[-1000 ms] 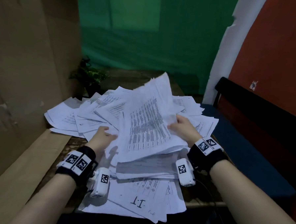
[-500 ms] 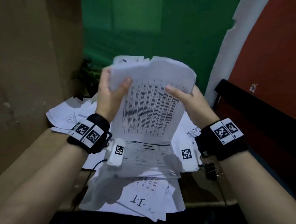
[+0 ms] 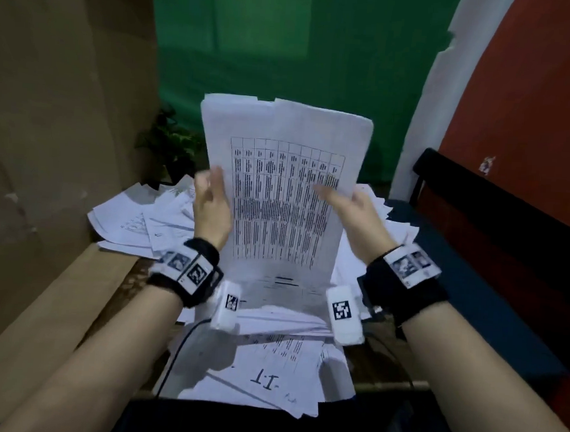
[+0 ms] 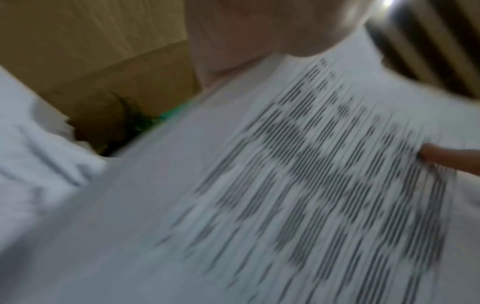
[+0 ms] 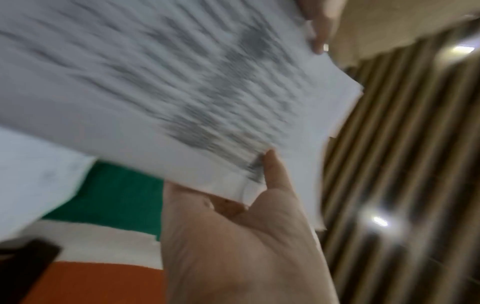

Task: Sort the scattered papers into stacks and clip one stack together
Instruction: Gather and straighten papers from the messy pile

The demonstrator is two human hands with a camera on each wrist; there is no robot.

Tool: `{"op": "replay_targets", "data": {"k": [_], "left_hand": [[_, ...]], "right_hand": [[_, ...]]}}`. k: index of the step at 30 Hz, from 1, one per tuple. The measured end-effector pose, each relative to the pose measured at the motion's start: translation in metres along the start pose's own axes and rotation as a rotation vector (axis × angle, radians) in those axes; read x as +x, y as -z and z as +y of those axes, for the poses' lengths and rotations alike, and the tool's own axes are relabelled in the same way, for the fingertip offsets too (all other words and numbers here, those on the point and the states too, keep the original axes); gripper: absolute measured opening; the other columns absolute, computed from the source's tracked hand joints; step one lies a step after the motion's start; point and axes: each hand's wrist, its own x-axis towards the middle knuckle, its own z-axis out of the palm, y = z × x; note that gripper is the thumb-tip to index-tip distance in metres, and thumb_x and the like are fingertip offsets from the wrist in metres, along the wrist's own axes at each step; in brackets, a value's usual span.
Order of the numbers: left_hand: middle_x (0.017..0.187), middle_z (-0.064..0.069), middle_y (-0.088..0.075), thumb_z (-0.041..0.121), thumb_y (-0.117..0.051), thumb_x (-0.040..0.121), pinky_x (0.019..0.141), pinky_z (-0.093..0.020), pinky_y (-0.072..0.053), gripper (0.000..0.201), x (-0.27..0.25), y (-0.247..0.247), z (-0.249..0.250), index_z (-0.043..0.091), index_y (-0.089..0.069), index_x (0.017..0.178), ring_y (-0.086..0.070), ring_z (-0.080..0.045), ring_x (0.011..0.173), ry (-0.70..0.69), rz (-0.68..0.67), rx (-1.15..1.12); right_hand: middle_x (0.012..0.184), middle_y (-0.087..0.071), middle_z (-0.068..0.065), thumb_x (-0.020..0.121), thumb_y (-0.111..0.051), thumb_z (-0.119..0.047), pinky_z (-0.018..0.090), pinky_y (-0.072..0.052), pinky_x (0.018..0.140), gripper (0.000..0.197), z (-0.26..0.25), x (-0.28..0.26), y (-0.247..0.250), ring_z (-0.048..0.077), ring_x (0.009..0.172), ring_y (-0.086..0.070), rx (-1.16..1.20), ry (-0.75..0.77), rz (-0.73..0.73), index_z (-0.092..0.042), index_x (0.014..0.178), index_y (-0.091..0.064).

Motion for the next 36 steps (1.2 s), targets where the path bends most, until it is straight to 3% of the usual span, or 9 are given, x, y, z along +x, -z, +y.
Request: {"op": "replay_targets", "data": {"k": [9, 14, 17, 20, 21, 23, 28, 34, 36], "left_hand": [[0.115, -0.019, -0.054, 0.009, -0.033, 0.098, 0.077, -0.034, -0.039, 0.030, -0.006, -0.005, -0.064, 0.003, -0.041, 0.126, -0.052, -0.031, 0.096, 0.256, -0.159, 0.423], [0.141, -0.023, -0.036, 0.021, -0.050, 0.081, 0.105, -0.043, -0.038, 0.060, -0.012, 0.002, -0.100, 0.002, -0.037, 0.137, -0.041, -0.042, 0.124, 0.631, -0.377, 0.659], [0.112, -0.013, -0.054, 0.020, -0.055, 0.081, 0.077, -0.026, -0.049, 0.034, -0.024, 0.002, -0.107, 0.012, -0.044, 0.112, -0.057, -0.029, 0.091, 0.719, -0.364, 0.371], [0.071, -0.004, -0.038, -0.002, -0.035, 0.092, 0.050, -0.019, -0.028, 0.017, -0.032, 0.002, -0.106, 0.008, -0.041, 0.080, -0.034, -0.017, 0.057, 0.662, -0.317, 0.259], [0.068, -0.003, -0.035, -0.007, -0.032, 0.090, 0.048, -0.019, -0.026, 0.019, -0.033, 0.002, -0.104, 0.001, -0.042, 0.076, -0.032, -0.017, 0.056, 0.599, -0.296, 0.213], [0.065, -0.001, -0.037, -0.007, -0.032, 0.089, 0.049, -0.020, -0.028, 0.015, -0.036, 0.005, -0.093, -0.013, -0.046, 0.085, -0.034, -0.016, 0.056, 0.488, -0.263, 0.133], [0.114, 0.000, -0.057, 0.011, -0.042, 0.096, 0.086, -0.027, -0.047, 0.025, -0.026, 0.015, -0.052, 0.015, -0.046, 0.120, -0.057, -0.019, 0.106, 0.116, -0.157, 0.014], [0.125, 0.011, -0.045, 0.026, -0.030, 0.105, 0.082, 0.002, -0.036, 0.039, -0.007, 0.021, 0.013, 0.011, -0.025, 0.141, -0.047, 0.022, 0.103, -0.171, -0.090, -0.130], [0.144, -0.002, -0.039, 0.040, -0.038, 0.099, 0.100, -0.007, -0.035, 0.062, -0.005, 0.023, 0.026, 0.004, -0.020, 0.147, -0.043, 0.000, 0.130, -0.191, -0.010, -0.242]], "right_hand": [[0.095, -0.066, 0.007, 0.088, -0.068, -0.009, 0.017, -0.054, 0.065, 0.018, 0.060, -0.001, -0.009, 0.019, 0.083, -0.065, -0.060, -0.314, 0.133, -0.008, 0.104, -0.058], [0.135, -0.046, 0.013, 0.065, -0.077, -0.040, 0.047, -0.045, 0.101, 0.086, 0.120, 0.012, 0.008, 0.036, 0.124, -0.047, -0.542, -0.637, 0.049, -0.012, 0.138, -0.041], [0.140, -0.039, 0.020, 0.080, -0.072, -0.008, 0.040, -0.049, 0.095, 0.078, 0.112, -0.001, 0.002, 0.035, 0.116, -0.052, -0.254, -0.625, 0.171, -0.009, 0.144, -0.027], [0.130, -0.041, 0.017, 0.089, -0.050, 0.017, 0.026, -0.049, 0.087, 0.036, 0.113, -0.005, -0.001, 0.019, 0.098, -0.016, -0.043, -0.595, 0.128, 0.005, 0.119, -0.034], [0.122, -0.046, 0.012, 0.090, -0.047, 0.018, 0.020, -0.047, 0.083, 0.031, 0.110, -0.007, 0.000, 0.023, 0.070, -0.045, -0.016, -0.587, 0.114, 0.001, 0.116, -0.041], [0.117, -0.056, 0.015, 0.092, -0.044, 0.017, 0.015, -0.047, 0.078, 0.035, 0.091, -0.011, 0.000, 0.018, 0.102, -0.059, 0.013, -0.483, 0.089, 0.000, 0.122, -0.047], [0.115, -0.067, -0.001, 0.093, -0.047, 0.002, 0.024, -0.055, 0.082, 0.035, 0.039, -0.001, 0.009, 0.012, 0.103, -0.065, -0.099, -0.138, 0.093, -0.013, 0.124, -0.051], [0.118, -0.061, -0.010, 0.087, -0.070, -0.033, 0.013, -0.049, 0.086, 0.055, -0.020, 0.009, 0.010, -0.007, 0.101, -0.061, -0.025, 0.056, 0.092, -0.020, 0.132, -0.041], [0.117, -0.065, -0.005, 0.083, -0.074, -0.032, 0.010, -0.050, 0.078, 0.059, -0.027, 0.006, 0.009, -0.004, 0.099, -0.065, 0.047, 0.140, 0.074, -0.014, 0.131, -0.045]]}}
